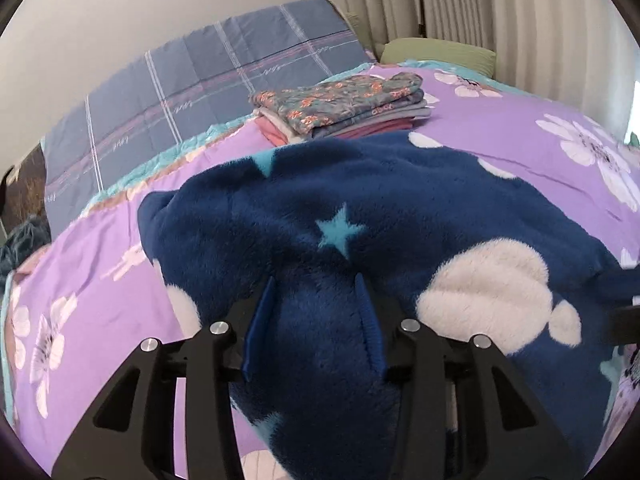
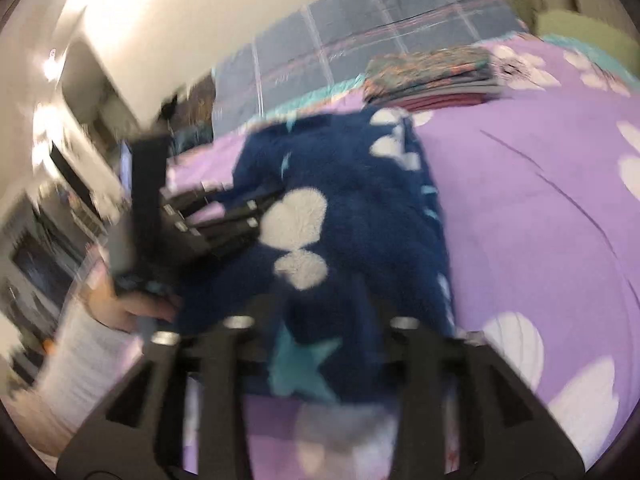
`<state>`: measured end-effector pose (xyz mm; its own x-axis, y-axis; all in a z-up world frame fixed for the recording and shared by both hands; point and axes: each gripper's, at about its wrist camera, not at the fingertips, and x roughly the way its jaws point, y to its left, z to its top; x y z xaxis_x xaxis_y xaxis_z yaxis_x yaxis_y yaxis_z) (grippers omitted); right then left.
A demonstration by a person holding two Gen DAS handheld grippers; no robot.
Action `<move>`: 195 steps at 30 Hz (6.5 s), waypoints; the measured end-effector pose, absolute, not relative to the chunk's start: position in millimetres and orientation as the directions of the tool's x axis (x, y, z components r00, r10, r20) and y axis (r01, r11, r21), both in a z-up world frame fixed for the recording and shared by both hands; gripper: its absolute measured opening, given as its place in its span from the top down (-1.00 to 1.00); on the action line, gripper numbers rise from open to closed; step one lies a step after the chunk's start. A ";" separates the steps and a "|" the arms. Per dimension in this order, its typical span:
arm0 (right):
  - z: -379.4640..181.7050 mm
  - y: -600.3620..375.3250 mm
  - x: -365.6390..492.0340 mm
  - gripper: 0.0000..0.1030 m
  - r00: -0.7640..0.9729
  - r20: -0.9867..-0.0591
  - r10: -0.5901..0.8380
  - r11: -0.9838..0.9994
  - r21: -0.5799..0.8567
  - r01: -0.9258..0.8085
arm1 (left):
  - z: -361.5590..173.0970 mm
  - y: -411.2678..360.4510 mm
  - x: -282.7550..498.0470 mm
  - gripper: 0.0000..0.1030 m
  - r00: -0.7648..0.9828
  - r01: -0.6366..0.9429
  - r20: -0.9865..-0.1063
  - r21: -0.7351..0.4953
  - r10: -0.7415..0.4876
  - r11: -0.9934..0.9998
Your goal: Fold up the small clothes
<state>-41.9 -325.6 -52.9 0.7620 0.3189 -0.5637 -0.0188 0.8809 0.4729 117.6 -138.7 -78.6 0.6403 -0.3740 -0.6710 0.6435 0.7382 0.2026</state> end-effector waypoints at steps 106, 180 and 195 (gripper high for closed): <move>71.3 -293.0 218.3 0.13 0.801 -0.463 0.380 0.904 0.370 -0.215 | 66.4 66.5 303.4 -0.12 0.783 0.368 -0.387 -0.343 -0.487 0.864; 65.4 -213.6 -14.4 -0.96 0.902 -0.428 -0.060 0.998 -0.029 0.052 | 45.9 -18.7 4.2 -0.97 0.921 0.125 -0.384 0.132 -0.066 0.983; 53.2 -221.2 -11.6 -0.96 0.884 -0.462 -0.065 0.998 -0.017 0.064 | 31.5 -18.7 13.9 -0.97 0.876 0.137 -0.477 0.099 -0.074 0.986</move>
